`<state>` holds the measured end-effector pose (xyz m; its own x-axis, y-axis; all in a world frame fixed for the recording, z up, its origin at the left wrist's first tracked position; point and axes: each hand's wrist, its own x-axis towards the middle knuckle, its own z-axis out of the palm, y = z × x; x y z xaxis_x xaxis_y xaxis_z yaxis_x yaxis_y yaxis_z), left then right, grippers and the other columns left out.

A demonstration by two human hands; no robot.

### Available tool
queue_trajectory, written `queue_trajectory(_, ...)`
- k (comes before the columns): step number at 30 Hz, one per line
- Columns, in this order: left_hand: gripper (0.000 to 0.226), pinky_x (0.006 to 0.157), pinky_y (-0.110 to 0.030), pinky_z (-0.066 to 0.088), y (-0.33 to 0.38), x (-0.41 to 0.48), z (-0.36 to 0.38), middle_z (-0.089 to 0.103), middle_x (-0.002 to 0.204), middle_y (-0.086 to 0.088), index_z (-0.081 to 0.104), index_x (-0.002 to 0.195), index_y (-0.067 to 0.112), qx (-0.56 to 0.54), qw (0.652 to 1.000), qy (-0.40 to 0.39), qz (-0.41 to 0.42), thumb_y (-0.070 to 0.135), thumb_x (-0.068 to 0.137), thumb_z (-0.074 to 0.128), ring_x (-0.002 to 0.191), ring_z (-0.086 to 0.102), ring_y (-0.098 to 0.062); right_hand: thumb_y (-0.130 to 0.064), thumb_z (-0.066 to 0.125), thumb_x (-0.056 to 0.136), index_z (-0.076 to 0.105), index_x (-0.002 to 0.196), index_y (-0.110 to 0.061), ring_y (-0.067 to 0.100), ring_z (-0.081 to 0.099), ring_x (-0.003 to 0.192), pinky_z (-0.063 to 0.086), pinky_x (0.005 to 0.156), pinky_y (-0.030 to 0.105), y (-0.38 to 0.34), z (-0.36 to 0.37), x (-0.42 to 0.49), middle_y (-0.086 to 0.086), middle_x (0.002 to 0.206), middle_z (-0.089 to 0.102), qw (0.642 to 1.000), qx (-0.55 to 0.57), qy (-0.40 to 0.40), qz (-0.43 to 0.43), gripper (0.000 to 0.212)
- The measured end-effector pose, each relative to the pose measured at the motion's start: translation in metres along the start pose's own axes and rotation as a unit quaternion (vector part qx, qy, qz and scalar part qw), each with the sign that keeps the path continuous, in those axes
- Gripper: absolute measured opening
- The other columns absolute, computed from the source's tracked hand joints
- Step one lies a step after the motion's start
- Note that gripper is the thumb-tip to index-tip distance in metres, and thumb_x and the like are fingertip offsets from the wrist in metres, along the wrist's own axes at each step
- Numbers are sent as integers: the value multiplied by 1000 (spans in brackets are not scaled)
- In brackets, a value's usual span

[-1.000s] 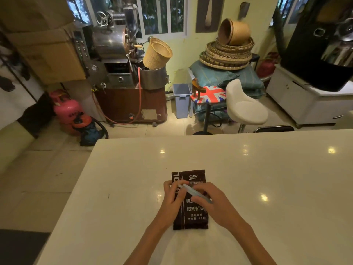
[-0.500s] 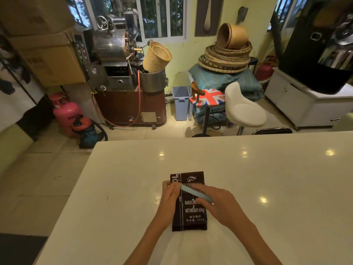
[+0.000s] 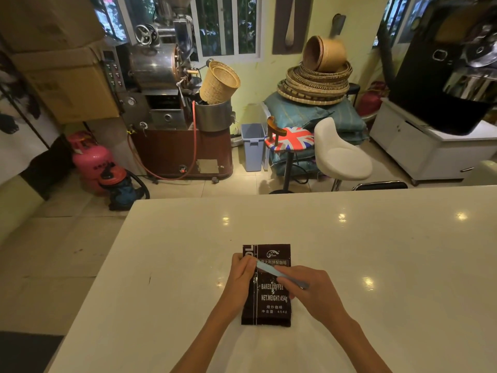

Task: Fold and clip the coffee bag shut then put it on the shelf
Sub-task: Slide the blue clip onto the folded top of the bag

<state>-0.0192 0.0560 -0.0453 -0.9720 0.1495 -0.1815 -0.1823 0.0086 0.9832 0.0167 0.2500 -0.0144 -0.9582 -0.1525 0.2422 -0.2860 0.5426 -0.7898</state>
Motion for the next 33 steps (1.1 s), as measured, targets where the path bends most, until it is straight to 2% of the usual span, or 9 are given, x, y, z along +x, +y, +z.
queue_trajectory(6, 20, 76, -23, 56, 3, 0, 3, 43, 108, -9, 50, 105, 8, -12, 1000, -7, -3, 26, 103, 42, 95, 57, -13, -26, 71, 84, 74, 114, -19, 4, 66, 56, 60, 62, 25, 4, 2, -4, -3, 88, 78, 999, 32, 21, 5, 31)
queue_trajectory(9, 18, 82, -29, 55, 4, -2, 3, 43, 108, -9, 50, 101, 12, -17, 1000, -20, -6, 28, 102, 43, 97, 56, -16, -31, 70, 83, 74, 110, -27, 6, 69, 60, 61, 64, 30, 5, 1, -7, -6, 87, 78, 998, 61, 27, 24, 28)
queue_trajectory(15, 26, 75, -21, 53, 0, -2, 3, 45, 109, -8, 52, 107, 5, -6, 1000, -26, -2, 28, 102, 42, 94, 58, -10, -33, 73, 79, 72, 98, -51, 16, 70, 55, 58, 61, 21, -5, -3, -4, -17, 86, 77, 991, 120, 26, 58, 26)
queue_trajectory(21, 21, 67, -18, 55, 1, 4, -2, 57, 92, -5, 52, 99, 4, -43, 999, -24, 13, 24, 98, 46, 77, 66, -6, -27, 78, 76, 80, 92, -41, 15, 72, 67, 57, 59, 19, -14, -6, 0, -9, 90, 79, 975, 202, 7, 96, 22)
queue_trajectory(23, 20, 67, -25, 57, 1, 6, -4, 60, 90, -6, 50, 99, 6, -65, 998, -14, 8, 25, 98, 48, 76, 68, -13, -23, 79, 78, 80, 91, -39, 10, 72, 76, 55, 58, 15, -16, -5, 1, -13, 95, 78, 975, 196, -29, 100, 21)
queue_trajectory(25, 19, 73, -34, 57, -1, 7, -6, 58, 95, -11, 52, 99, 7, -65, 998, 4, 1, 26, 99, 47, 81, 65, -19, -22, 79, 82, 78, 90, -42, 5, 69, 67, 49, 51, 10, -14, -8, -1, -17, 88, 76, 980, 157, -56, 106, 21)
queue_trajectory(27, 26, 75, -25, 53, -5, 8, -7, 53, 98, -11, 55, 100, 5, -36, 999, 32, 7, 30, 98, 47, 83, 61, -11, -26, 78, 83, 74, 90, -43, 3, 64, 58, 48, 48, 13, -8, -15, -5, -14, 79, 74, 984, 115, -70, 116, 19)
queue_trajectory(30, 30, 65, -12, 51, -7, 8, -6, 53, 96, -5, 56, 104, 4, -24, 998, 50, 6, 31, 100, 45, 76, 63, 2, -21, 80, 82, 74, 88, -40, 9, 66, 59, 56, 52, 23, -2, -21, -10, -13, 84, 75, 985, 104, -67, 119, 21)
queue_trajectory(33, 21, 84, -29, 51, -6, 8, -8, 53, 102, -10, 67, 97, 19, 0, 998, 56, 34, 33, 96, 51, 93, 60, -18, -13, 80, 80, 76, 86, -44, 13, 70, 62, 59, 56, 24, -5, -23, -6, -17, 96, 75, 992, 94, -24, 77, 32)
